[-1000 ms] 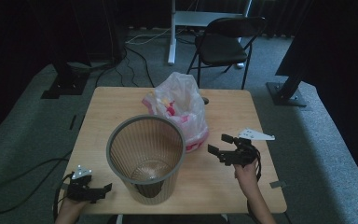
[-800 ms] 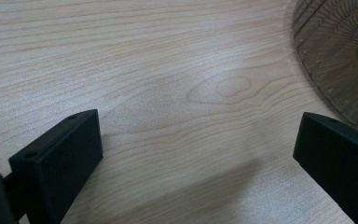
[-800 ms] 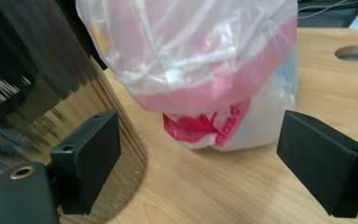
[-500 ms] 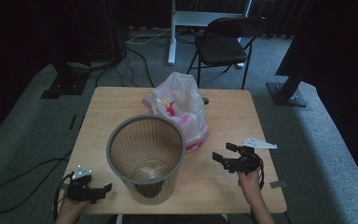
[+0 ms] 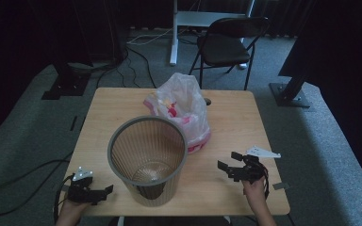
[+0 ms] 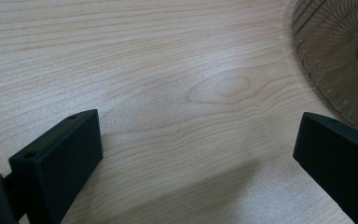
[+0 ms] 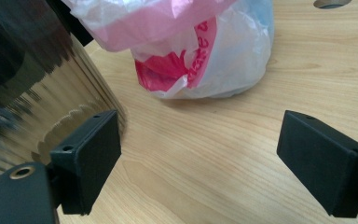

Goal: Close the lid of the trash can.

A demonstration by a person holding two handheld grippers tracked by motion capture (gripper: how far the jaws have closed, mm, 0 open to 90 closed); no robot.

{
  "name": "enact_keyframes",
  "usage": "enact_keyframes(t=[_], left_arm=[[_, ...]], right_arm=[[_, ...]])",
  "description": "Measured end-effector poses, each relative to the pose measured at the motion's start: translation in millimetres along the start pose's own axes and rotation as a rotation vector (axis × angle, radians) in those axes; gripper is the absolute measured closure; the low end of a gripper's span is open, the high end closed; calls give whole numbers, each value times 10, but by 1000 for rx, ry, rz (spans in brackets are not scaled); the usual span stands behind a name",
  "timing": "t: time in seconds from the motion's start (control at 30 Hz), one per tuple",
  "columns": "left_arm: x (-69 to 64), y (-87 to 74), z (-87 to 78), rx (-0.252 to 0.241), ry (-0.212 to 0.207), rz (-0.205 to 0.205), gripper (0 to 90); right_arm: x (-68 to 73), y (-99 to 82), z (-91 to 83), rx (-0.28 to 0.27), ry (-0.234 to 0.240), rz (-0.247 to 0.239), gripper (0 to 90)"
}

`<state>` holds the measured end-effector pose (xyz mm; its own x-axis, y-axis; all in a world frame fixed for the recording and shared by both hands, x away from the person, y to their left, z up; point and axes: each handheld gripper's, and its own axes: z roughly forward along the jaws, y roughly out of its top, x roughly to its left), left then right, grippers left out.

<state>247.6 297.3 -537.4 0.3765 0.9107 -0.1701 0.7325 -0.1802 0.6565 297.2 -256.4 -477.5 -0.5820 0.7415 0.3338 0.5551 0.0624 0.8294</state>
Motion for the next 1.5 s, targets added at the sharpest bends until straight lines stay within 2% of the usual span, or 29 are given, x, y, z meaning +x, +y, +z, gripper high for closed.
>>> enact_keyframes(t=[0.53, 1.37, 1.5], left_arm=[[2, -2, -2, -2, -4, -2, 13], [8, -6, -10, 0, -13, -4, 13], [11, -6, -10, -2, -14, -4, 13]], right_arm=[[-47, -221, 15, 39, -28, -5, 128], [-155, -527, -63, 94, -112, 12, 127], [-172, -572, -87, 107, -141, 7, 128]])
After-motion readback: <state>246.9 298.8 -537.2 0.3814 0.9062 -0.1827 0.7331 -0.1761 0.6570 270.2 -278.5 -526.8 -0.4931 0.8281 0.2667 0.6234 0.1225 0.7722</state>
